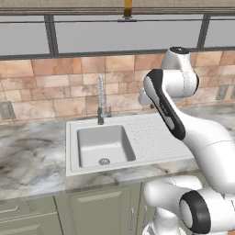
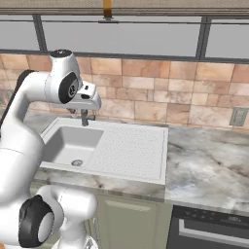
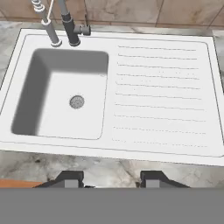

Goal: Close all open cabinet doors.

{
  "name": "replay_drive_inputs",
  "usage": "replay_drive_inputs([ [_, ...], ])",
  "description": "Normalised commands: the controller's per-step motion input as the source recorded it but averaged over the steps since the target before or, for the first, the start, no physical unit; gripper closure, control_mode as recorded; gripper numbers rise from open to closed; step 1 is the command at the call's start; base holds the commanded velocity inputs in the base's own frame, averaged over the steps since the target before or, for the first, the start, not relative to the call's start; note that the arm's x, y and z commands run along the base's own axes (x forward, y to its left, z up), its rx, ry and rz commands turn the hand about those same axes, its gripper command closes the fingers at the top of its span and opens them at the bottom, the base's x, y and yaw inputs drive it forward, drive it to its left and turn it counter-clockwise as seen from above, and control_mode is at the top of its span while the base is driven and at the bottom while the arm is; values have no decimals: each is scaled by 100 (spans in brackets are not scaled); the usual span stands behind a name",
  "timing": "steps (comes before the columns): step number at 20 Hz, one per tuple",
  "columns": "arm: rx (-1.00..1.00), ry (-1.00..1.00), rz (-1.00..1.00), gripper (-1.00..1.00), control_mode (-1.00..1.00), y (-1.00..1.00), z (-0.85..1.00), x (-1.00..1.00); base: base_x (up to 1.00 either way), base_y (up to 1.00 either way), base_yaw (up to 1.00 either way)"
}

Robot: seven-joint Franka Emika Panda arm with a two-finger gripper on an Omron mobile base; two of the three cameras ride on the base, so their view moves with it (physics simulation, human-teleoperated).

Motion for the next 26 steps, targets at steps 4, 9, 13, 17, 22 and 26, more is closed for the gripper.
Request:
replay_drive_inputs([
  [4,0,1,-3,-100,-100,0,0,-16,0,0,0],
  [9,0,5,-8,-100,-100,-1,-4,-98,0,0,0],
  [13,0,3,-11,-100,-100,0,-2,-100,0,0,0],
  [17,0,8,-11,-100,-100,-9,2,-95,0,0,0],
  [22,1,6,-10,-100,-100,-21,21,-55,0,0,0],
  [26,2,5,0,-100,-100,0,40,-12,0,0,0],
])
